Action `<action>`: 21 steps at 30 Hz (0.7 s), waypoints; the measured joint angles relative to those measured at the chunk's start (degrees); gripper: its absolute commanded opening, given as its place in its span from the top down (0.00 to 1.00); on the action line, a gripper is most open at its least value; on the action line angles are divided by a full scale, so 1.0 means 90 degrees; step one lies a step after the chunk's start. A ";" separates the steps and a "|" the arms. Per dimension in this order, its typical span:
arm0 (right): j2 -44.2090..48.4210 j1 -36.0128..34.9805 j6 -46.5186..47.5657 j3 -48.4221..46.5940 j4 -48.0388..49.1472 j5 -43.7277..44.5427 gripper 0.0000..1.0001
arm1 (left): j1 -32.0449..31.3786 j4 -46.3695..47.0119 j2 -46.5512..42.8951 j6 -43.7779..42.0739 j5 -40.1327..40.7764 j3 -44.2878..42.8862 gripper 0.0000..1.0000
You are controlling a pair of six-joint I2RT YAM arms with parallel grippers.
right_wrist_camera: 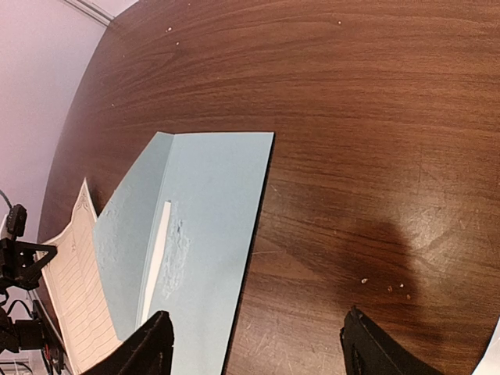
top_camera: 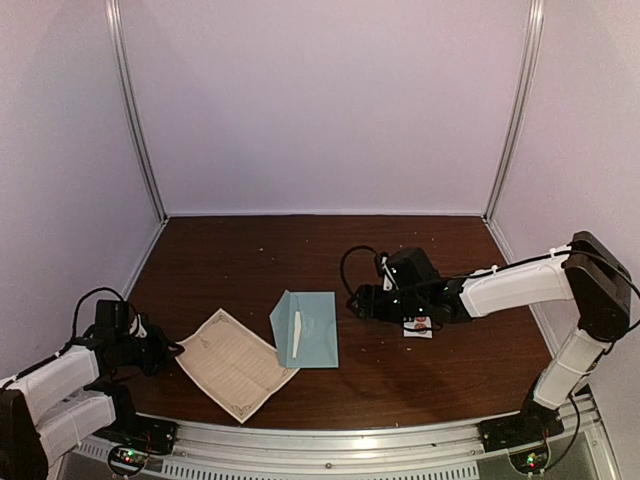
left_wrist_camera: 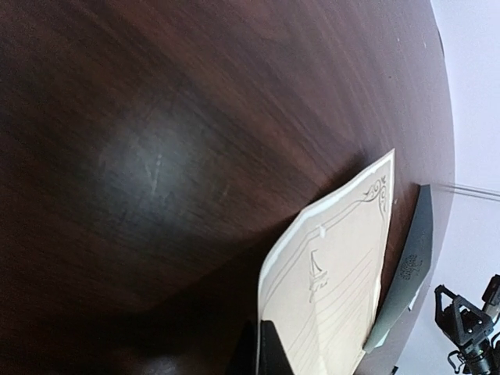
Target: Place the letter into the envelope and seal it
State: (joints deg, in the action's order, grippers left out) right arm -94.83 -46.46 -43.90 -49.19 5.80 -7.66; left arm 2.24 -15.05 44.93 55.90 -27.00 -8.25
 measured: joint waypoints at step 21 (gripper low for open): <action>0.0957 0.0209 0.0442 -0.0005 -0.0284 0.0410 0.08 | -0.0539 -0.0340 0.1557 -0.2839 0.0804 -0.4682 1.00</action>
State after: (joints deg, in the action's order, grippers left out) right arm -86.21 -44.58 -39.92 -49.23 3.25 -3.97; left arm -2.61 -18.11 58.94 30.35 -19.77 -50.39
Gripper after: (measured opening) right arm 0.879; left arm 0.008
